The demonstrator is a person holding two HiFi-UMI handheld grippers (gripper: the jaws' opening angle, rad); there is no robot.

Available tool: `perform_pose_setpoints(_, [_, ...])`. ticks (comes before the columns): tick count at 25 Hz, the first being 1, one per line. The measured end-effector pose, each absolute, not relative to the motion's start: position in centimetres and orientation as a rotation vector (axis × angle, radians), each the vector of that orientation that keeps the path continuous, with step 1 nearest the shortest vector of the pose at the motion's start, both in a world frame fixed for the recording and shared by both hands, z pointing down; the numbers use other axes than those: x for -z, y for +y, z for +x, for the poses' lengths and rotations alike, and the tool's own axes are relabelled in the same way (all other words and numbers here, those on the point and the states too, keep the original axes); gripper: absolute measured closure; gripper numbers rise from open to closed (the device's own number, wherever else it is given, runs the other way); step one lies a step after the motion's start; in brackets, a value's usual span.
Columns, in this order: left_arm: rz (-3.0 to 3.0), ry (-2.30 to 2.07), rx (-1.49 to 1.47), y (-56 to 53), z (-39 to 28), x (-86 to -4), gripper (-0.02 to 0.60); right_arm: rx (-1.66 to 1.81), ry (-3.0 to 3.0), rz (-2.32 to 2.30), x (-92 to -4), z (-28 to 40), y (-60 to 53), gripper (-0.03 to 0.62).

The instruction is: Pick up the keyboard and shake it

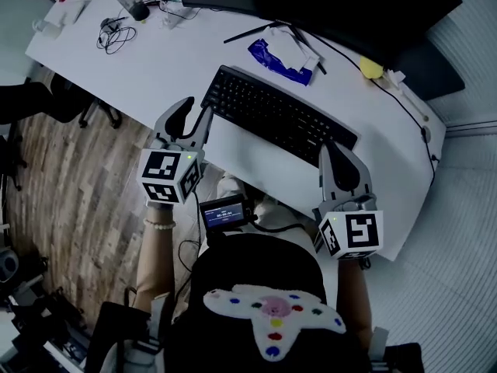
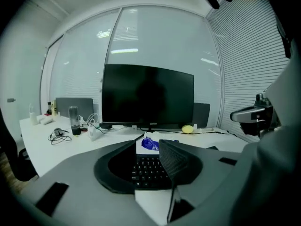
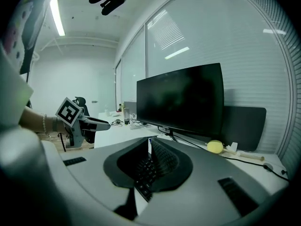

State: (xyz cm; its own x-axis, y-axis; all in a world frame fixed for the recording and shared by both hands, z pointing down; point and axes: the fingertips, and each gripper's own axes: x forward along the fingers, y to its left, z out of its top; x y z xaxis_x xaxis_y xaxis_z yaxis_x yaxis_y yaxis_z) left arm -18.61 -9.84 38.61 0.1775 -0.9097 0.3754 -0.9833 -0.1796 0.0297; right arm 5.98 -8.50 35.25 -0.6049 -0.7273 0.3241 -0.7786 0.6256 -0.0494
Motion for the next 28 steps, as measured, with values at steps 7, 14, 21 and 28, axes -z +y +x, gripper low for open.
perform_pose_setpoints(7, [2.147,-1.589,-0.482,-13.4,-20.4,-45.1,0.376,-0.334,-2.484,1.317,-36.6,4.6,-9.7,0.549])
perform_pose_setpoints(14, [2.082,-1.464,-0.527,-15.9,-21.7,-50.5,0.371,-0.408,-2.408,1.383,-38.2,3.5,-10.7,0.549])
perform_pose_setpoints(21, [2.01,-1.334,-0.556,-17.4,-21.8,-54.7,0.342,-0.44,-2.335,1.417,-40.4,4.0,-11.8,0.549])
perform_pose_setpoints(28, [1.976,-1.262,-0.579,-18.1,-21.8,-56.7,0.328,-0.48,-2.29,1.432,-41.7,4.6,-12.7,0.549])
